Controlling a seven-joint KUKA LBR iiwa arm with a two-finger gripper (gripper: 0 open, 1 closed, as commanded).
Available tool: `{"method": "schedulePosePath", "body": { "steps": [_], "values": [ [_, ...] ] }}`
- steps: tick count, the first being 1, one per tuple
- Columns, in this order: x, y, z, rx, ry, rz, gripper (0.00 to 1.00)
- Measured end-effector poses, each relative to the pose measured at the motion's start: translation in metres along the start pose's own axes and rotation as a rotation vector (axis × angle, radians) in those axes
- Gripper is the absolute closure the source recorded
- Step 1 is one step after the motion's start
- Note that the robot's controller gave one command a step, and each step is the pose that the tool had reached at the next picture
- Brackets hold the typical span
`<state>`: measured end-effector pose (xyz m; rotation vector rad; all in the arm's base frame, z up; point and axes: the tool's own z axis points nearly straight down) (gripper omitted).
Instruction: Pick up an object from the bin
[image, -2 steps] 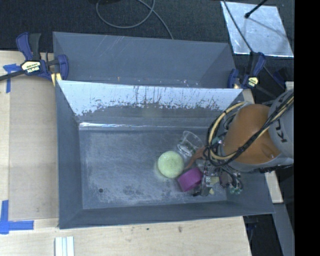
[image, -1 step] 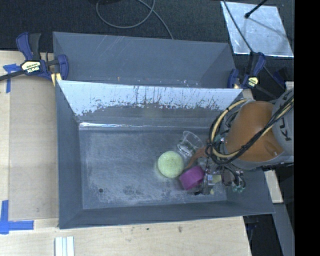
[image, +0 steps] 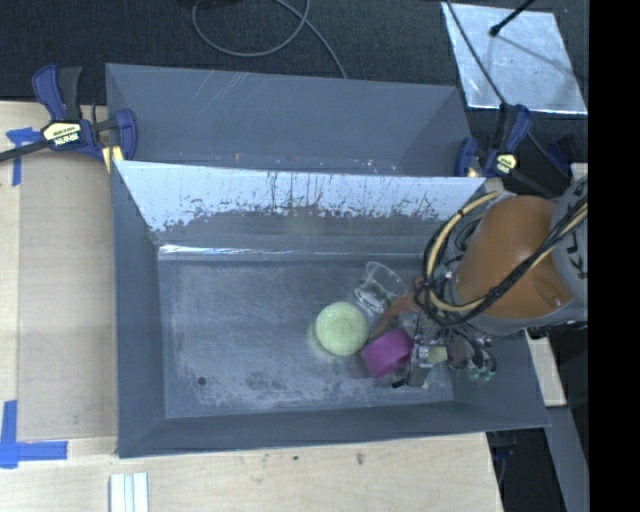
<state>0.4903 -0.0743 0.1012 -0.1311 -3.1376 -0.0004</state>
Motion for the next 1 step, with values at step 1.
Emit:
{"method": "schedulePosePath", "body": {
  "steps": [1],
  "values": [
    [0.0003,0.0000,-0.0191,0.000,0.001,0.000,1.00]
  ]
}}
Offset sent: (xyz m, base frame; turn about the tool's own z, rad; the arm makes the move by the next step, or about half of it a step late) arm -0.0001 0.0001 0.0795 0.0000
